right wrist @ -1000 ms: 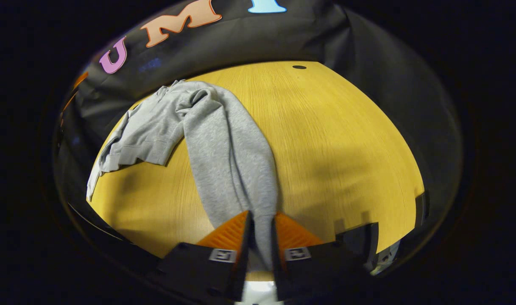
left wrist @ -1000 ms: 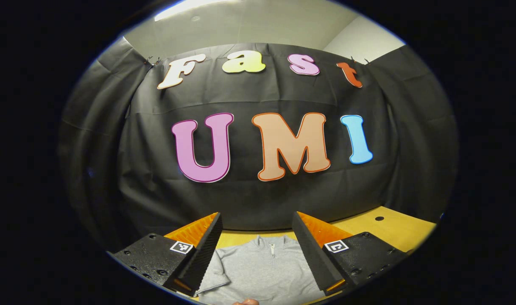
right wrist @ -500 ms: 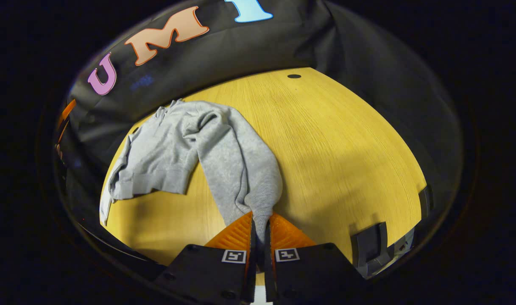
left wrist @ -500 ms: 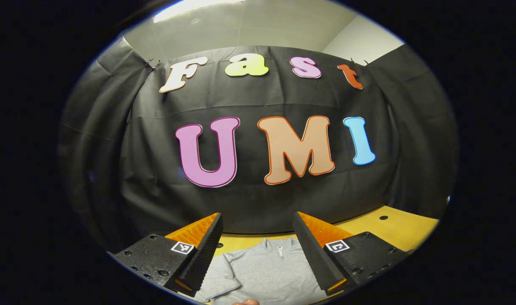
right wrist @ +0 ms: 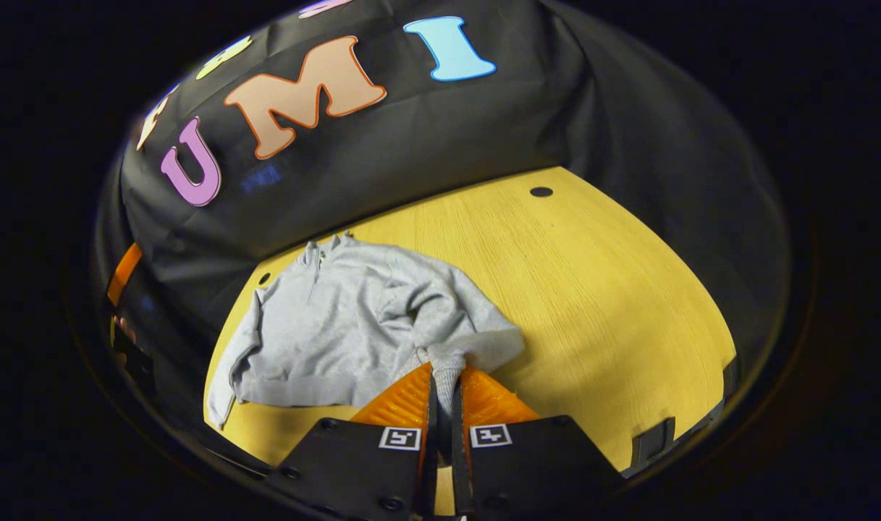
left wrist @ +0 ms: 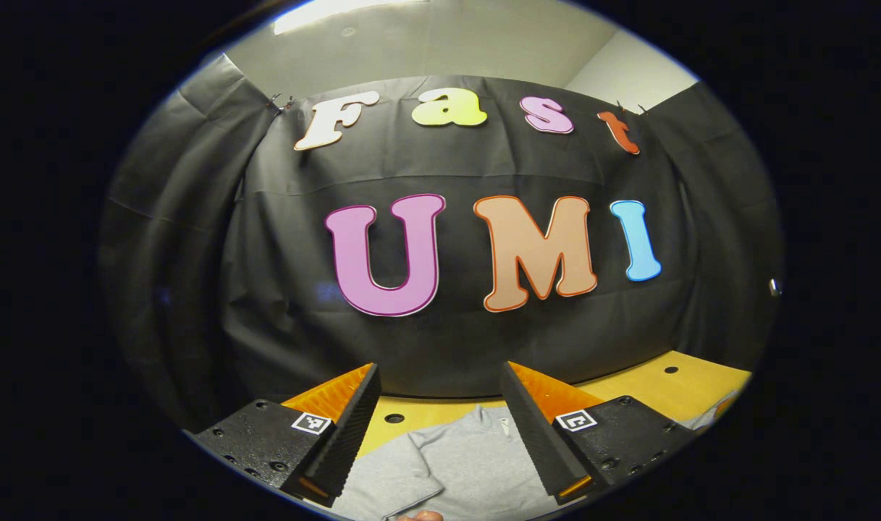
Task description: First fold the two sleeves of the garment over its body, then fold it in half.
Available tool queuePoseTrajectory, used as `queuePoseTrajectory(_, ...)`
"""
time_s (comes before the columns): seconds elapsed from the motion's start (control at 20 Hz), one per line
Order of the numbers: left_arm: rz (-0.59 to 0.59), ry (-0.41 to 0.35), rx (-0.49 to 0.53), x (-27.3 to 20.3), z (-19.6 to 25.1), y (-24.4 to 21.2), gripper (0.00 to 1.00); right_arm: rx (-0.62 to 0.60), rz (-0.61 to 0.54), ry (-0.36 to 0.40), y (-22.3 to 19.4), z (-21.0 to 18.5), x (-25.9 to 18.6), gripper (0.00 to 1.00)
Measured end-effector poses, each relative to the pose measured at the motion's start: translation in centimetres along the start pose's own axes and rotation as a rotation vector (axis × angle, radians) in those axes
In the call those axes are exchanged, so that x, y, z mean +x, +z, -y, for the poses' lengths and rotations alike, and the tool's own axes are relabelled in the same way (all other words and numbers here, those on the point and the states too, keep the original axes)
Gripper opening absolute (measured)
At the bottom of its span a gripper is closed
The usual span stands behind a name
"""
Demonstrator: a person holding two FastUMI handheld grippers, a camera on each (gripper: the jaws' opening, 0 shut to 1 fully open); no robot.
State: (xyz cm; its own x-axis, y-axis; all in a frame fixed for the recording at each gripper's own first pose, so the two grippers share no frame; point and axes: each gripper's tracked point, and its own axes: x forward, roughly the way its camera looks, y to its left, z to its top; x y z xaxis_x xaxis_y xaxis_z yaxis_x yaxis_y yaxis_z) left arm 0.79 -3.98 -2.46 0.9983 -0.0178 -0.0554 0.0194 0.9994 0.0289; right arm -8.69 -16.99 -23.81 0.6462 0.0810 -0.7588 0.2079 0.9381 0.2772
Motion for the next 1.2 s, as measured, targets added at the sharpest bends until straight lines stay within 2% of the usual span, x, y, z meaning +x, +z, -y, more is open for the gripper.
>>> queuePoseTrajectory(0.25,-0.005,0.054,0.006,-0.4,-3.3,-0.1,0.96,0.019,0.068,0.062,5.0,-3.9,1.5,0.11)
queuePoseTrajectory(0.3,-0.003,0.066,0.011,-0.6,-4.0,0.0,0.99,0.016,0.077,0.077,5.9,-4.9,1.8,0.11)
queuePoseTrajectory(0.35,-0.001,0.077,0.016,-0.7,-4.6,0.1,0.96,0.01,0.086,0.091,6.8,-6.1,2.1,0.11)
queuePoseTrajectory(0.4,0.0,0.089,0.022,-0.8,-5.3,0.1,0.99,0.003,0.096,0.107,7.5,-7.1,2.4,0.11)
queuePoseTrajectory(0.45,0.001,0.102,0.026,-0.9,-6.1,0.2,0.96,-0.007,0.102,0.125,8.2,-8.4,2.7,0.11)
queuePoseTrajectory(0.55,0.003,0.128,0.032,-1.2,-7.6,0.3,0.96,-0.027,0.112,0.162,9.4,-11.0,3.5,0.11)
queuePoseTrajectory(0.6,0.001,0.143,0.035,-1.4,-8.5,0.2,0.99,-0.04,0.116,0.178,9.8,-12.3,3.9,0.11)
queuePoseTrajectory(0.65,-0.001,0.159,0.037,-1.7,-9.4,0.2,0.96,-0.054,0.12,0.194,10.2,-13.6,4.2,0.11)
queuePoseTrajectory(1.1,-0.026,0.289,0.057,-4.0,-16.5,-0.6,0.96,-0.162,0.106,0.332,10.7,-24.8,7.3,0.11)
queuePoseTrajectory(1.15,-0.03,0.3,0.058,-4.3,-17.1,-0.7,0.99,-0.181,0.1,0.347,10.5,-26.1,7.7,0.11)
queuePoseTrajectory(1.2,-0.034,0.311,0.059,-4.6,-17.8,-0.9,0.96,-0.201,0.096,0.36,10.2,-27.4,8.1,0.11)
